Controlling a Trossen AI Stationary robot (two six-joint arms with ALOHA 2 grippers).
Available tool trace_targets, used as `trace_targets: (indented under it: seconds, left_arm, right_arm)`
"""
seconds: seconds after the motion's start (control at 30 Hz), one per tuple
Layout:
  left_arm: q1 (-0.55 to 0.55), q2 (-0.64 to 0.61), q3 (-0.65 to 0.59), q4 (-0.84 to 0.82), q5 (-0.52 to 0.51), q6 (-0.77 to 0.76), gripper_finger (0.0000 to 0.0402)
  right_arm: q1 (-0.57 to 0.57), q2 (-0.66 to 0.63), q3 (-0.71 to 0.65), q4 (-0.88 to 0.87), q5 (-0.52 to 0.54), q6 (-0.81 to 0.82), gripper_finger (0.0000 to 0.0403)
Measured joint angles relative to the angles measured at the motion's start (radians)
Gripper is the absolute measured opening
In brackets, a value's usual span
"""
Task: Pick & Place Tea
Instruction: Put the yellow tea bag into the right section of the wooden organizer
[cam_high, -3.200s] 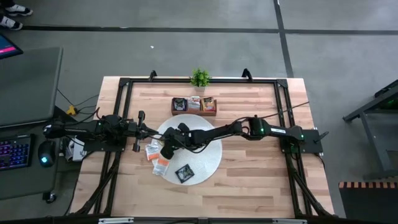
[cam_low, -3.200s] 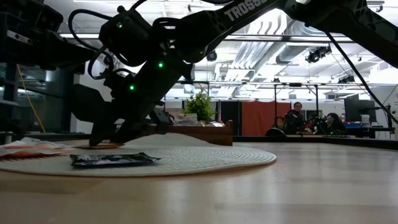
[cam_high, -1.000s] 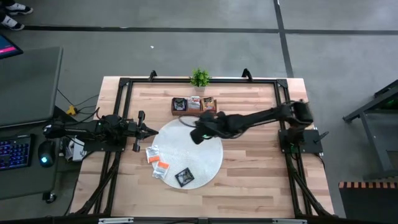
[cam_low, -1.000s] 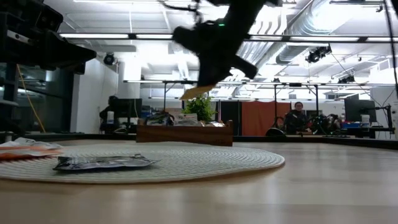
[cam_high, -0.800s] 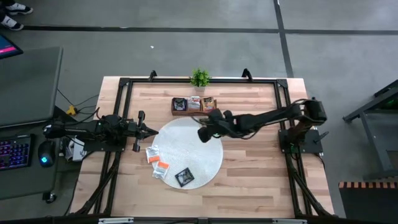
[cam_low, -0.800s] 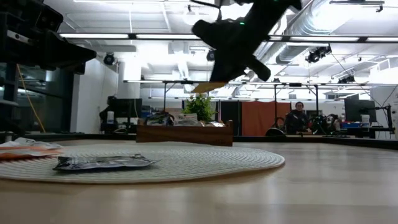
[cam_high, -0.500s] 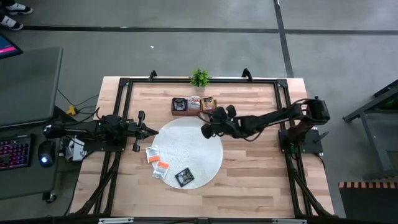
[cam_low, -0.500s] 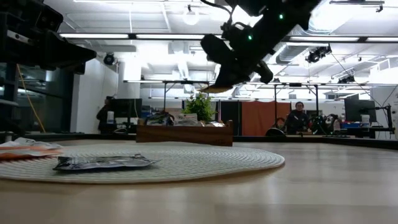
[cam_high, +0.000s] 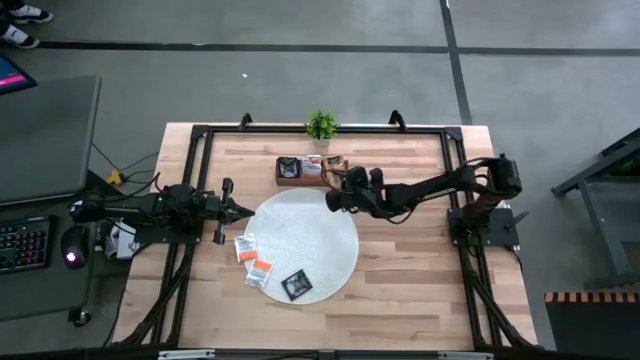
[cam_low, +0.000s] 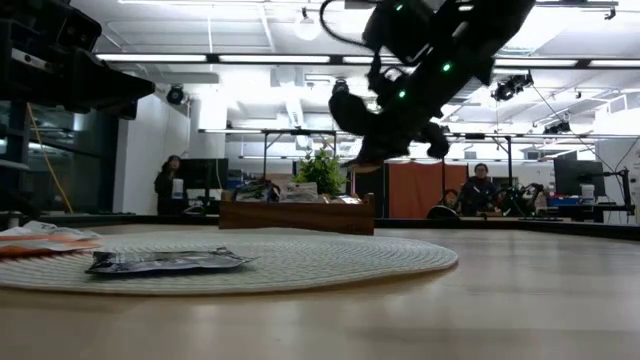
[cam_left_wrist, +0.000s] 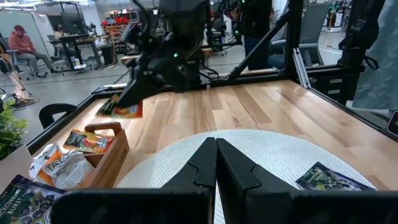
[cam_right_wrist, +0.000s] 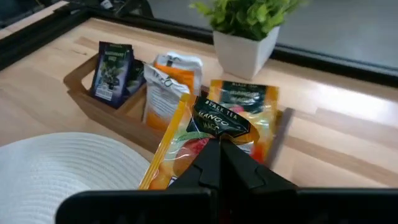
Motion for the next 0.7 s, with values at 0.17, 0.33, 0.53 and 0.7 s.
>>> trace_targets:
  seconds: [0.17,0.33,0.53,0.7]
  left_arm:
    - [0.0,0.0,0.0,0.0,0.0,0.0,0.0001]
    - [0.0,0.0,0.0,0.0,0.0,0.0,0.0001]
    - [0.0,0.0,0.0,0.0,0.0,0.0,0.0001]
    - [0.0,0.0,0.0,0.0,0.0,0.0,0.0001]
  right_arm:
    - [-0.036,0.064,0.048,0.027,-0.066,-0.008,0.0]
    - [-0.076,0.1,0.063,0.026,-0.107,0.024,0.0]
    - [-0.118,0.105,0.063,0.042,-0.123,0.045,0.0]
    - [-0.153,0.105,0.065,0.044,-0.161,0.05,0.0]
